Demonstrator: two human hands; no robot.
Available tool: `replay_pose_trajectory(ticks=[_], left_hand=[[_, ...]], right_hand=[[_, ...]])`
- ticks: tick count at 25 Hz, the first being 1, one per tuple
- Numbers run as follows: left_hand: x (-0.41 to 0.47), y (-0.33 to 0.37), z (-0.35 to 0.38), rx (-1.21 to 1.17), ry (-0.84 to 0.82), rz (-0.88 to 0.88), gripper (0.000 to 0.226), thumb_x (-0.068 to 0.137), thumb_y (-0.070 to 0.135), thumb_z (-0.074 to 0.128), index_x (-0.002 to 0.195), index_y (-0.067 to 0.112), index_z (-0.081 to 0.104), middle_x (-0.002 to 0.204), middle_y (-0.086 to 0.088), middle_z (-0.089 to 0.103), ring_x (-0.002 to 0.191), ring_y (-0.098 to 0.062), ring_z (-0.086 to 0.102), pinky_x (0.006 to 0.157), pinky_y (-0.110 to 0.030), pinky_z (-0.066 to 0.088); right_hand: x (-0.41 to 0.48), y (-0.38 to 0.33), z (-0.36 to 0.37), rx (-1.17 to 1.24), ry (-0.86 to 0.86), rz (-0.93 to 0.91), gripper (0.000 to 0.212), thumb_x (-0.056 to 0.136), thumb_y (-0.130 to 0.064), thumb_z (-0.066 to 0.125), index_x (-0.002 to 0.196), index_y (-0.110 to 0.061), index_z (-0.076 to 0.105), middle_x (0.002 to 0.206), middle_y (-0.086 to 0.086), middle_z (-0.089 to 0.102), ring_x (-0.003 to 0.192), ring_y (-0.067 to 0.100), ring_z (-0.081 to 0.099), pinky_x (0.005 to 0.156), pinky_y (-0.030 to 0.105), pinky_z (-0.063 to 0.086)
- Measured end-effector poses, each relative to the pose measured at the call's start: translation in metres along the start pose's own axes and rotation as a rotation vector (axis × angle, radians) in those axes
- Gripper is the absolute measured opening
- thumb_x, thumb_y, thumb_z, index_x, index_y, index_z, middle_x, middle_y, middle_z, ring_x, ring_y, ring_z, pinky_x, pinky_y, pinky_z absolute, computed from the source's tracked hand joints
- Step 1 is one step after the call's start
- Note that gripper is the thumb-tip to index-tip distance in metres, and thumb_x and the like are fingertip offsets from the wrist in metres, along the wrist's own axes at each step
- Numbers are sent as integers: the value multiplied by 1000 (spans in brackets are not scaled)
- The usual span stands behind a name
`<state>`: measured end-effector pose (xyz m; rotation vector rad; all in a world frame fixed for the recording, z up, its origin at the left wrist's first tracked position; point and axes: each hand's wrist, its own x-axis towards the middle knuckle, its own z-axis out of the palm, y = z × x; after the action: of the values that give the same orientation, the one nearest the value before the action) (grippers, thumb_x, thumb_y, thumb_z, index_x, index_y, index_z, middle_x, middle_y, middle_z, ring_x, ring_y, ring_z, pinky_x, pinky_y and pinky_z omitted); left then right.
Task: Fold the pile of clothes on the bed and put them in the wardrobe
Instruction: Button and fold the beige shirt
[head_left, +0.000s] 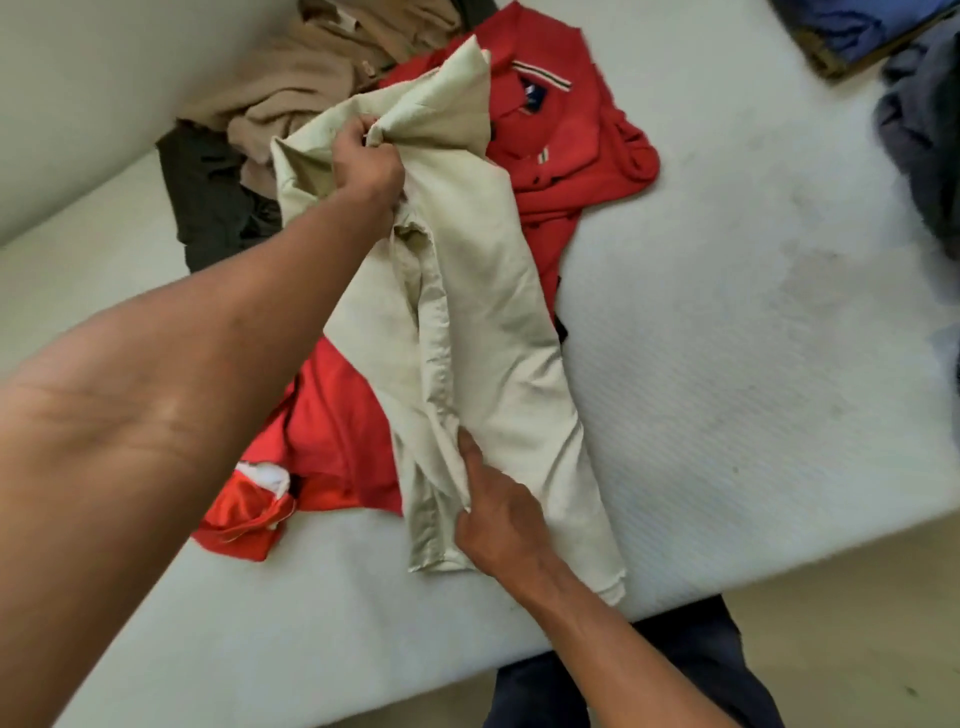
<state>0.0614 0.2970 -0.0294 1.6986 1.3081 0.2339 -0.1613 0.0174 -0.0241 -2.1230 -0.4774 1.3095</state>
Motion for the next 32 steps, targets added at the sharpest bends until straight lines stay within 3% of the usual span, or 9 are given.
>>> replay_pose_trajectory(ticks=[6, 9, 13, 16, 19, 21, 26, 29, 32], left_hand=[[32, -62, -81, -1, 125, -91, 32, 94, 4, 36, 108, 21, 59, 93, 5, 60, 89, -15, 60, 67, -20, 49], [38, -91, -99, 181, 86, 20, 38, 90, 8, 42, 125, 13, 58, 108, 4, 60, 107, -18, 59, 80, -19, 42], [27, -105, -104, 466, 107, 230, 66, 85, 24, 48, 149, 14, 37, 143, -6, 48, 132, -22, 46, 105, -26, 37], [-17, -116, -101, 766, 84, 475, 71, 88, 37, 47, 155, 17, 32, 159, -13, 30, 147, -31, 29, 113, -33, 25], [-74, -171, -88, 930, -241, 808, 71, 91, 39, 48, 158, 28, 28, 166, -13, 19, 153, -34, 15, 121, -44, 16], [-106, -220, -90, 1025, -363, 717, 71, 94, 45, 47, 159, 31, 20, 168, -11, 10, 155, -32, 7, 123, -50, 10], [-171, -270, -101, 999, -307, 429, 70, 100, 48, 40, 161, 25, 15, 168, -13, 3, 155, -31, 2, 123, -55, 6], [-241, -288, -100, 860, -356, 466, 73, 93, 38, 56, 158, 22, 28, 166, -15, 17, 153, -33, 15, 120, -55, 18], [-312, -308, -97, 570, -145, 6, 83, 86, 38, 70, 156, 17, 29, 160, -16, 27, 146, -33, 29, 113, -47, 31]], right_hand=[[13, -34, 85, -291, -168, -45, 106, 90, -3, 55, 160, -32, -18, 121, 8, 50, 88, 26, 58, 77, 39, 53], [16, -25, 108, -281, -286, -38, 105, 93, -14, 61, 159, -35, -18, 134, 10, 45, 106, 32, 61, 90, 45, 55], [21, -3, 104, -142, -381, -12, 84, 96, -27, 61, 163, -31, 12, 145, 15, 53, 128, 35, 56, 106, 42, 48], [26, 6, 72, -100, 32, -150, 50, 93, -14, 60, 142, -17, 58, 120, 11, 70, 110, 31, 65, 92, 40, 52], [30, 23, 32, -250, 460, -272, 45, 86, -12, 66, 130, -15, 65, 113, 7, 64, 101, 23, 55, 84, 34, 45], [32, 45, 18, -411, 446, -264, 38, 82, -13, 70, 119, -18, 70, 117, 8, 61, 102, 26, 55, 83, 39, 48], [6, 90, 22, -613, 222, -313, 15, 81, -15, 70, 96, -16, 72, 100, 4, 59, 87, 27, 56, 69, 46, 50], [-4, 86, 9, -449, 297, -250, 27, 84, -19, 70, 111, -18, 72, 106, 5, 58, 93, 24, 55, 76, 43, 51], [-1, 82, -8, -33, 332, 101, 62, 81, -36, 80, 136, -23, 54, 126, 2, 56, 109, 15, 56, 92, 31, 49]])
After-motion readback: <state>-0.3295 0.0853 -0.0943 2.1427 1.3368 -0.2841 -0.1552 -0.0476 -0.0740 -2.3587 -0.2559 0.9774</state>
